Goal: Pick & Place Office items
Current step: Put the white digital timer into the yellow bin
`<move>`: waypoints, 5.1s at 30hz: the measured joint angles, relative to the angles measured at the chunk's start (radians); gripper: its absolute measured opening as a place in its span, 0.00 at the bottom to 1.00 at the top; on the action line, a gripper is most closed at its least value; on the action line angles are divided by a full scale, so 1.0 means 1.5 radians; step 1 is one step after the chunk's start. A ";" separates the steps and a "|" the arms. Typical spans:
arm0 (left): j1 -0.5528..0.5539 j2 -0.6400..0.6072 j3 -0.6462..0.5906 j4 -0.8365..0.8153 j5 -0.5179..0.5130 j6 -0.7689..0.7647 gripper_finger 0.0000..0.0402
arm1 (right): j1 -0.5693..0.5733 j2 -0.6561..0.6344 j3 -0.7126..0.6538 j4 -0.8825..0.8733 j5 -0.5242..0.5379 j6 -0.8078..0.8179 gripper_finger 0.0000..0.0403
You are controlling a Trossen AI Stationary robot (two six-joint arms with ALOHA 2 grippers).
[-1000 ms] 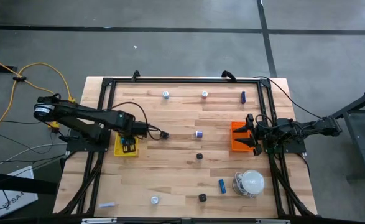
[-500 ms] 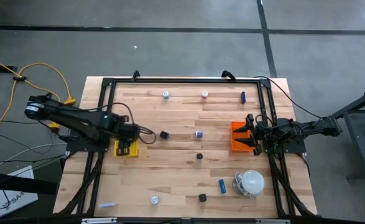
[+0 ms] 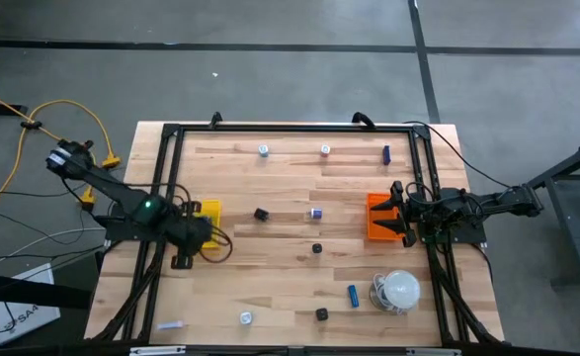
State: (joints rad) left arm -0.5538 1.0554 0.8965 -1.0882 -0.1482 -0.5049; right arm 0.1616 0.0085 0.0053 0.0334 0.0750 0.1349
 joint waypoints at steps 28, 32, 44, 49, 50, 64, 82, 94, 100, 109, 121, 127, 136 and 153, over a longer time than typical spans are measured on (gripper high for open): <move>-0.353 0.243 0.157 0.036 -0.012 -0.286 0.42 | 0.000 0.000 0.000 0.000 0.000 0.000 0.42; -0.366 0.292 0.198 0.036 -0.006 -0.288 0.42 | 0.000 0.000 0.000 0.000 0.000 0.000 0.42; -0.412 0.383 0.241 0.040 0.035 -0.443 0.42 | 0.000 0.000 0.000 0.000 0.000 0.000 0.42; -0.419 0.402 0.242 0.063 0.052 -0.478 0.42 | 0.000 0.000 0.000 0.000 0.000 0.000 0.42; -0.419 0.407 0.242 0.067 0.059 -0.482 0.42 | 0.000 0.000 0.000 0.000 0.000 0.000 0.42; -0.419 0.453 0.242 0.084 0.075 -0.524 0.42 | 0.000 0.000 0.000 0.000 0.000 0.000 0.42; -0.432 0.495 0.241 0.106 0.084 -0.605 0.42 | 0.000 0.000 0.000 0.000 0.000 0.000 0.42; -0.436 0.516 0.240 0.100 0.079 -0.607 0.42 | 0.000 0.000 0.000 0.000 0.000 0.000 0.42; -0.436 0.516 0.240 0.093 0.077 -0.607 0.42 | 0.000 0.000 0.000 0.000 0.000 0.000 0.42; -0.436 0.516 0.240 0.092 0.076 -0.606 0.41 | 0.000 0.000 0.000 0.000 0.000 0.000 0.42; -0.436 0.516 0.240 0.090 0.076 -0.605 0.27 | 0.000 0.000 0.000 0.000 0.000 0.000 0.42; -0.436 0.516 0.240 0.090 0.076 -0.605 0.18 | 0.000 0.000 0.000 0.000 0.000 0.000 0.42; -0.436 0.515 0.240 0.089 0.081 -0.605 0.12 | 0.000 0.000 0.000 0.000 0.000 0.000 0.42; -0.399 0.438 0.240 0.016 0.063 -0.530 0.13 | 0.000 0.000 0.000 0.000 0.000 0.000 0.42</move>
State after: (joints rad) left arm -1.1517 1.7122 1.2564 -1.0640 -0.0540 -1.2999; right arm 0.1618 0.0086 0.0052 0.0337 0.0750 0.1351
